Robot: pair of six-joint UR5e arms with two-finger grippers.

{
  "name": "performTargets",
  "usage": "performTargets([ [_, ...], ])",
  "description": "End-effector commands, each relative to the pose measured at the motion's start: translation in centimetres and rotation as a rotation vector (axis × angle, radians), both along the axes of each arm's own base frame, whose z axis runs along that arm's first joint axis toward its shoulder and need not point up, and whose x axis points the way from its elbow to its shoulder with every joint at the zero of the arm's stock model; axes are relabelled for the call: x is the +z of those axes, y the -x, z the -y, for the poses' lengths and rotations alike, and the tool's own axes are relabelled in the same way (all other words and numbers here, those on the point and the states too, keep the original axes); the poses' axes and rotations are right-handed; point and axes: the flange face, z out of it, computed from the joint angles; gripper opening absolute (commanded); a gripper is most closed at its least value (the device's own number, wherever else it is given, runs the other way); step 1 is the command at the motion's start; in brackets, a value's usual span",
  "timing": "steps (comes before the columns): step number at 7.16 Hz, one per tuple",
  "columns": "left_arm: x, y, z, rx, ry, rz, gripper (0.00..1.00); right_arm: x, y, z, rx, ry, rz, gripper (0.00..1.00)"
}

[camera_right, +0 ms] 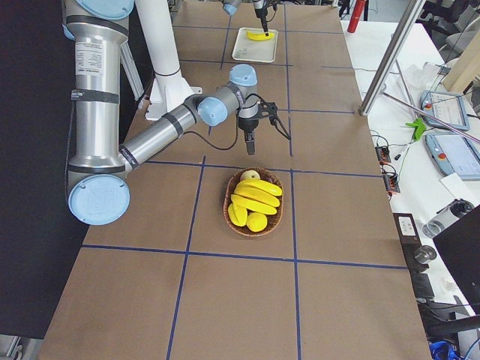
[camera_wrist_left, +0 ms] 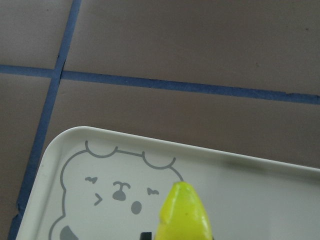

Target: Transfer all bananas from basket to plate

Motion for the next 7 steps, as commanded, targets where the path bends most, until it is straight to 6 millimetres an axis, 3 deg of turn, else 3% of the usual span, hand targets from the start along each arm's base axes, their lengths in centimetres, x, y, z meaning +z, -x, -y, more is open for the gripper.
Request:
performTargets([
  [1, -1.5, -0.9, 0.4, 0.016, 0.027, -0.063, 1.00, 6.4, -4.9, 0.0, -0.061, -0.013, -0.085, 1.00],
  [3, -2.5, -1.4, 0.8, 0.017, 0.047, -0.111, 1.00, 8.3, -4.8, 0.1, -0.072, 0.050, -0.064, 0.98],
  [4, -2.7, -1.5, 0.9, 0.017, 0.044, -0.114, 1.00, 9.3, -4.3, 0.7, -0.076, 0.065, -0.071, 0.69],
  [5, -2.8, -1.5, 1.0, 0.017, 0.042, -0.115, 1.00, 9.4, -4.0, 1.2, -0.077, 0.065, -0.071, 0.58],
  [7, -2.7, -1.6, 0.9, 0.019, 0.044, -0.114, 1.00, 11.2, -3.8, 1.6, -0.077, 0.099, -0.086, 0.58],
])
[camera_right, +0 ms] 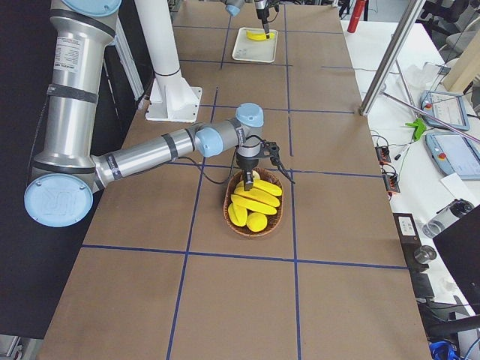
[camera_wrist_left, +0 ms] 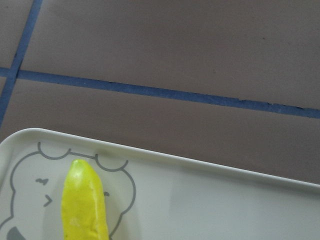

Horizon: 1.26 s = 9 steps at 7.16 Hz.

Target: Transfer all bananas from basket to plate

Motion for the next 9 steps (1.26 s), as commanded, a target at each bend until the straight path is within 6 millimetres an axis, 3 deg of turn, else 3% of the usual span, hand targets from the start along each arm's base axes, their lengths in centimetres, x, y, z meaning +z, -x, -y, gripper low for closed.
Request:
performTargets([
  [1, 0.0, -0.1, 0.0, 0.001, 0.001, 0.000, 1.00, 1.2, 0.6, 0.9, -0.001, 0.020, -0.010, 0.59],
  [4, -0.2, -0.2, 0.2, -0.005, 0.006, -0.005, 1.00, 0.9, 3.0, 1.9, -0.031, 0.016, -0.006, 0.60],
  [9, -0.3, -0.3, 0.4, -0.006, 0.004, -0.007, 1.00, 2.5, 4.2, 2.3, -0.051, 0.040, -0.021, 0.59],
])
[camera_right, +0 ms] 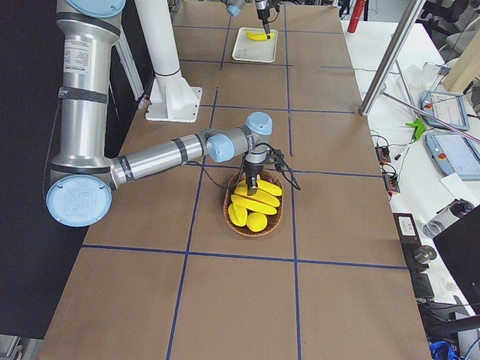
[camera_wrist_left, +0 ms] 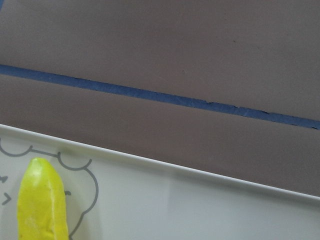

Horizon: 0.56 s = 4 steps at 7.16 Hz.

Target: Transfer all bananas from basket to plate

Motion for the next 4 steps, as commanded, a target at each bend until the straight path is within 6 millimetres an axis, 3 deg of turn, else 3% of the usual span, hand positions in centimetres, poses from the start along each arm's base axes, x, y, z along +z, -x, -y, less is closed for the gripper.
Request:
performTargets([
  [1, 0.02, 0.00, 0.01, 0.000, 0.000, 0.000, 1.00, 0.61, 0.95, 0.57, -0.011, 0.008, -0.007, 0.59],
  [4, -0.01, 0.04, -0.05, 0.000, -0.001, -0.001, 1.00, 1.29, 0.92, 0.53, -0.012, 0.019, -0.014, 0.59],
])
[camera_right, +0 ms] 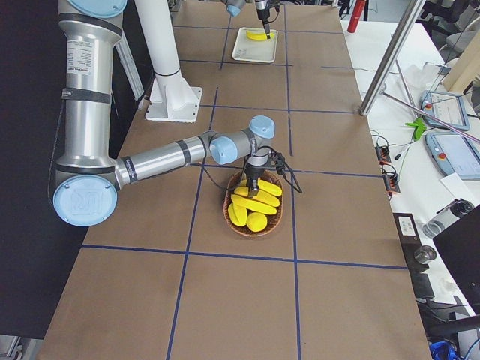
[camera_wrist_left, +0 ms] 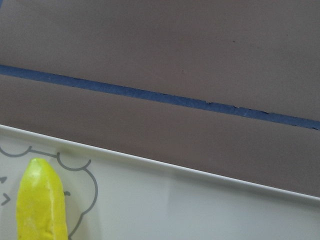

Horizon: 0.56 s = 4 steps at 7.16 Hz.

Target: Transfer all bananas from basket to plate

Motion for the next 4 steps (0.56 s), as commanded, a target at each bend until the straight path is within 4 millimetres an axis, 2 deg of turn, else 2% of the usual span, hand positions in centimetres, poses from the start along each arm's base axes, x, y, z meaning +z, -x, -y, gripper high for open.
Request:
performTargets([
  [1, 0.04, 0.03, -0.04, 0.000, 0.000, 0.000, 1.00, 0.58, 0.03, 0.01, 0.000, 0.010, -0.006, 0.59],
  [3, 0.05, 0.00, 0.02, -0.001, 0.000, 0.001, 1.00, 0.81, 0.06, -0.05, 0.000, 0.014, -0.010, 0.59],
  [4, 0.05, 0.00, 0.02, -0.001, 0.000, 0.001, 1.00, 0.81, 0.21, 0.03, -0.001, 0.016, -0.009, 0.40],
])
